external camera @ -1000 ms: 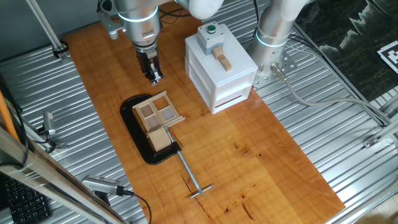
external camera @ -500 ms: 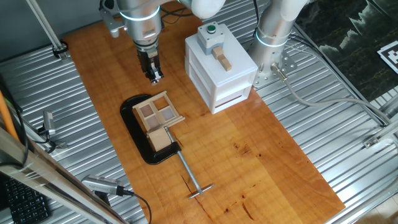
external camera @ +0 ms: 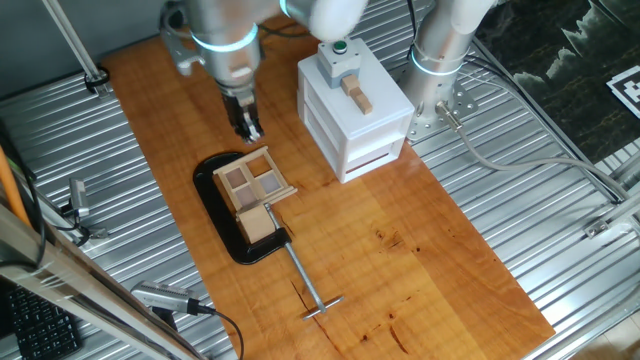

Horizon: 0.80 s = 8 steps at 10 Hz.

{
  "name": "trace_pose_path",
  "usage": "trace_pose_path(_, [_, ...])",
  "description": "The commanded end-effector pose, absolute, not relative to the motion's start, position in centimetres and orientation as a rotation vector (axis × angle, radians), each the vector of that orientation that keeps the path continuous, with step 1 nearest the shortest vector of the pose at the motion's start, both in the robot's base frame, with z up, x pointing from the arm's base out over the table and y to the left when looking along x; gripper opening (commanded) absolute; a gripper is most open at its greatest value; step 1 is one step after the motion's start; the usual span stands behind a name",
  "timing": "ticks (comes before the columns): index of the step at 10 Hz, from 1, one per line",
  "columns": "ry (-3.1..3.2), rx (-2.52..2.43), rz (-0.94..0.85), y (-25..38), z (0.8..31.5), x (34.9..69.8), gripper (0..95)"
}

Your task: Close a sliding window

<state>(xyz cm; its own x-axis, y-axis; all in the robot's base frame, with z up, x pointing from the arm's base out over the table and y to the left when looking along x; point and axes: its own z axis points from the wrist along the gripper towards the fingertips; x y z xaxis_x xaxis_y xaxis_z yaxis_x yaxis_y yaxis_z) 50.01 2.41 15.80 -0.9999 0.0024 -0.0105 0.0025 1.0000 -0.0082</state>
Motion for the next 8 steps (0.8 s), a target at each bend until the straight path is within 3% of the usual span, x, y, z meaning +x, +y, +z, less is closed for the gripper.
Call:
trace_pose_path(1, [3.118,0.006,-0.019,2.7,15.3,49.2,0.0])
trace_pose_path(3, [3.11,0.005,-0.039,2.7,14.3,47.4,0.0])
trace_pose_path(8, [3.121,0.014,-0.074,4.9,11.9,47.9,0.0])
